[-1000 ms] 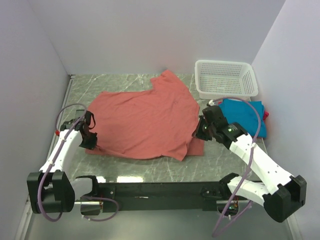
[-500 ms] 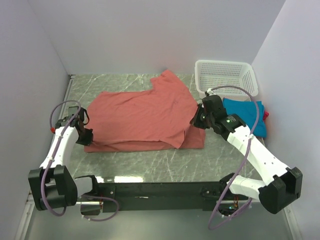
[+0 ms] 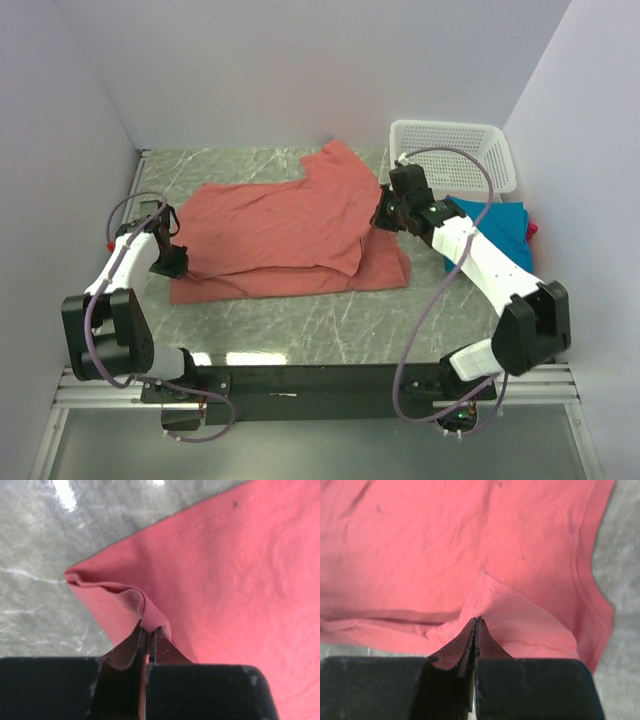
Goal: Fold and stack the t-shirts
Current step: Fold the tshirt
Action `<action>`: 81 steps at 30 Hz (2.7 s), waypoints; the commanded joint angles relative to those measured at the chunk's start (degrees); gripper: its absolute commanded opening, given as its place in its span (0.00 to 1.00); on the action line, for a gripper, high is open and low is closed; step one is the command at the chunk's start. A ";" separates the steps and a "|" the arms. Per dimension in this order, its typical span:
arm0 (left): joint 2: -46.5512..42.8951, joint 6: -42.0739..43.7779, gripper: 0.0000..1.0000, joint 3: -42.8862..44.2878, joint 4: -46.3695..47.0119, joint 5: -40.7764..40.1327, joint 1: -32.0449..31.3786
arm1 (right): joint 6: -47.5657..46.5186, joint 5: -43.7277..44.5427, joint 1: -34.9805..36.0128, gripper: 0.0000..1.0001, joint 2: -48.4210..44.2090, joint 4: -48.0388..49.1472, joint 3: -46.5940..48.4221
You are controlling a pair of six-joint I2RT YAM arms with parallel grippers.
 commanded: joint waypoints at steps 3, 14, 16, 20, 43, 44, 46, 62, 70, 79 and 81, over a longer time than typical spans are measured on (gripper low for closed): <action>5.05 1.53 0.19 3.19 5.89 0.45 1.90 | -4.10 -0.32 -1.16 0.00 9.11 7.20 7.23; 9.38 1.44 1.00 11.10 4.16 -0.94 3.66 | -5.08 -0.58 -3.09 0.78 30.32 -0.78 30.80; 7.36 1.01 0.99 9.36 3.80 -1.04 3.66 | -5.08 0.39 -3.09 0.81 26.55 0.80 25.72; 2.09 2.93 0.99 5.13 5.82 2.21 3.66 | -3.50 -7.50 -3.00 0.84 18.73 4.92 12.46; -5.14 9.53 0.99 -4.64 10.04 6.08 3.49 | 0.99 -10.07 3.15 0.63 23.11 11.27 1.17; -5.13 9.62 1.00 -4.72 10.13 6.17 3.57 | 0.81 -9.98 3.32 0.63 23.63 11.00 1.18; -5.04 9.53 0.99 -5.07 10.39 6.69 3.49 | 1.25 -9.98 3.50 0.63 23.72 10.91 0.83; -4.43 9.44 0.99 -4.54 9.08 3.88 3.57 | 1.95 -10.16 4.99 0.37 25.57 11.26 1.27; -4.96 9.44 1.00 -4.55 9.43 4.06 3.49 | -0.76 -7.52 5.08 0.38 20.31 9.77 -3.30; -4.78 9.27 0.99 -4.54 9.69 4.06 3.48 | -2.97 -11.13 5.43 0.38 18.88 11.61 -6.82; -4.96 9.36 0.99 -4.72 9.69 4.06 3.57 | -2.88 -11.04 5.69 0.38 19.68 11.70 -6.30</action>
